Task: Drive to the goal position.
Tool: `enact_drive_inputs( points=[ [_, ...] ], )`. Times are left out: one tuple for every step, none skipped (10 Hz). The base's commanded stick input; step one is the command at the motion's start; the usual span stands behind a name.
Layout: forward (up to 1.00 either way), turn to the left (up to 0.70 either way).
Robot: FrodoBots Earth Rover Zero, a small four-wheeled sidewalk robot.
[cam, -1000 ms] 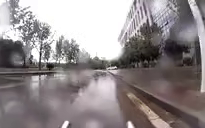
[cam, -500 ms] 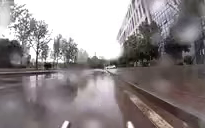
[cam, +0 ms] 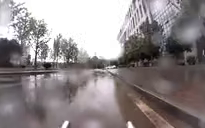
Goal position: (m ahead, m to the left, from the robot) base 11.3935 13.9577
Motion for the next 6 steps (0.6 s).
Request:
enact_drive_inputs(
  points=[
    [0.7, -0.14],
    [0.7, -0.12],
    [0.7, -0.04],
    [0.7, 0.0],
    [0.7, 0.0],
    [0.7, 0.0]
  ],
)
